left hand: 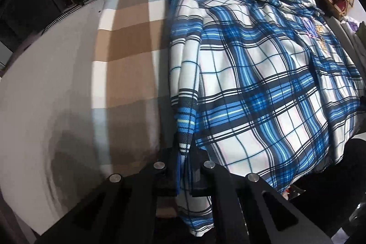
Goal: Fold large clothes
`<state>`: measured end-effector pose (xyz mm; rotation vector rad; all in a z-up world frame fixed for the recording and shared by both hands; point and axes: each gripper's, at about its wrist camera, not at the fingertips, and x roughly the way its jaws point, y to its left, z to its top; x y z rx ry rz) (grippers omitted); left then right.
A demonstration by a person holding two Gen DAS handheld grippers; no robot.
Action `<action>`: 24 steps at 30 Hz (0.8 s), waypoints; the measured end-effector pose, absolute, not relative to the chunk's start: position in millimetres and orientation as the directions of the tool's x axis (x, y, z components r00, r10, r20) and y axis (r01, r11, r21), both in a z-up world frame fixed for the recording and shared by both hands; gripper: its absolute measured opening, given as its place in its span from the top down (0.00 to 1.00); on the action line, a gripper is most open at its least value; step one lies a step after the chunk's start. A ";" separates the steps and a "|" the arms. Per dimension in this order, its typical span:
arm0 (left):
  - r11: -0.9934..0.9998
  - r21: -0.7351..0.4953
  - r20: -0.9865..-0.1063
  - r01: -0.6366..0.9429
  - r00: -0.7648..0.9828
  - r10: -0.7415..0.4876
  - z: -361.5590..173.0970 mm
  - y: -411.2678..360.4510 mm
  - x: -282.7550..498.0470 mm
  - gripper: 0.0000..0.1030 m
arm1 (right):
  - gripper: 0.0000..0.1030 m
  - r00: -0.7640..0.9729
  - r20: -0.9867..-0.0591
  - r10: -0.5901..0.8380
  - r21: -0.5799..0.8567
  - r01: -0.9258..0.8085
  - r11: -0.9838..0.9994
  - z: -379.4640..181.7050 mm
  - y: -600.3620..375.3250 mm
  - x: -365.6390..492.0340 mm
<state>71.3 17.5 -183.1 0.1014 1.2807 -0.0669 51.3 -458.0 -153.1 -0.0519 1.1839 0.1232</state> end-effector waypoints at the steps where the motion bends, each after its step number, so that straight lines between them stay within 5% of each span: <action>1: 0.996 0.037 -0.957 0.082 0.290 0.011 -179.8 17.9 74.1 1.00 | 0.93 0.376 -0.926 0.039 -0.009 -0.126 0.992 -154.8 -456.8 51.7; 6: 0.997 -0.042 -0.934 0.061 0.352 -0.061 -142.7 4.1 68.5 0.97 | 0.60 0.451 -0.891 0.058 0.013 -0.103 0.995 -139.6 -459.4 42.6; 10: 0.983 -0.027 -0.876 0.181 0.470 -0.111 -108.7 -40.1 54.0 0.49 | 0.47 0.526 -0.848 0.073 0.007 -0.127 0.992 -116.3 -448.3 32.2; 11: 0.981 -0.005 -0.858 0.196 0.503 -0.105 -101.8 -42.9 52.3 0.45 | 0.44 0.546 -0.835 0.075 -0.004 -0.142 0.990 -108.7 -443.8 30.6; 17: 0.982 0.107 -0.819 0.156 0.573 -0.002 -75.6 -15.6 25.3 0.41 | 0.35 0.584 -0.803 0.124 0.005 -0.200 0.980 -85.3 -417.2 22.5; 19: 0.974 0.139 -0.825 0.178 0.565 0.014 -75.7 -14.1 21.2 0.30 | 0.30 0.601 -0.786 0.146 0.017 -0.216 0.976 -75.9 -412.6 12.6; 24: 0.961 0.182 -0.831 0.209 0.555 0.037 -73.2 -25.4 48.7 0.30 | 0.19 0.661 -0.702 0.266 0.090 -0.288 0.953 -48.4 -388.6 28.4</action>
